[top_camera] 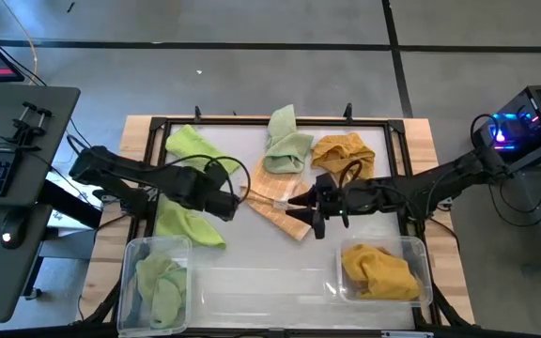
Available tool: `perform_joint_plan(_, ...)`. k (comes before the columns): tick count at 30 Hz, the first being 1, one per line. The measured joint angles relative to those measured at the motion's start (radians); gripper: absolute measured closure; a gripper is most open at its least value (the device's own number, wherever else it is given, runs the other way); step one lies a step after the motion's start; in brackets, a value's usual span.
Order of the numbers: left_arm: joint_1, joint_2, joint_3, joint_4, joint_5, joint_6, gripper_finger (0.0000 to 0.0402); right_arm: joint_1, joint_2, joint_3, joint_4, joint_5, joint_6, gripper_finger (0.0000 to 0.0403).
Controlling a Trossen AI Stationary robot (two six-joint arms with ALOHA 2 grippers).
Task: Sort microfiber towel by color & place in baskets
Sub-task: Put the bottom light green microfiber towel into the left transparent bin
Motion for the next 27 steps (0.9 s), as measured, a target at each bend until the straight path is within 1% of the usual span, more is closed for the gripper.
perform_joint_plan(3,0.012,0.003,-0.1,-0.032,0.059,-0.065,0.0218,0.002,0.0,0.0,-0.012,-0.002,0.008,0.0212)
perform_joint_plan(7,0.03,-0.017,-0.233,-0.036,0.174,-0.127,0.0218,0.002,0.001,0.0,-0.019,-0.044,0.007,0.0212)
perform_joint_plan(9,0.038,-0.03,-0.293,-0.031,0.231,-0.144,0.0217,0.002,0.001,0.0,-0.026,-0.046,0.008,0.0212)
perform_joint_plan(12,0.044,-0.062,-0.374,-0.009,0.276,-0.147,0.0212,0.002,0.001,0.0,-0.033,-0.046,0.008,0.0212)
perform_joint_plan(17,0.058,-0.144,-0.488,0.043,0.307,-0.177,0.0182,0.001,0.001,0.0,-0.037,-0.041,0.004,0.0212)
perform_joint_plan(21,0.079,-0.208,-0.572,0.127,0.314,-0.191,0.0157,0.001,0.001,0.0,-0.038,-0.017,0.003,0.0212)
perform_joint_plan(27,0.12,-0.232,-0.716,0.227,0.35,-0.189,0.0149,0.001,0.001,0.0,-0.041,0.011,0.008,0.0212)
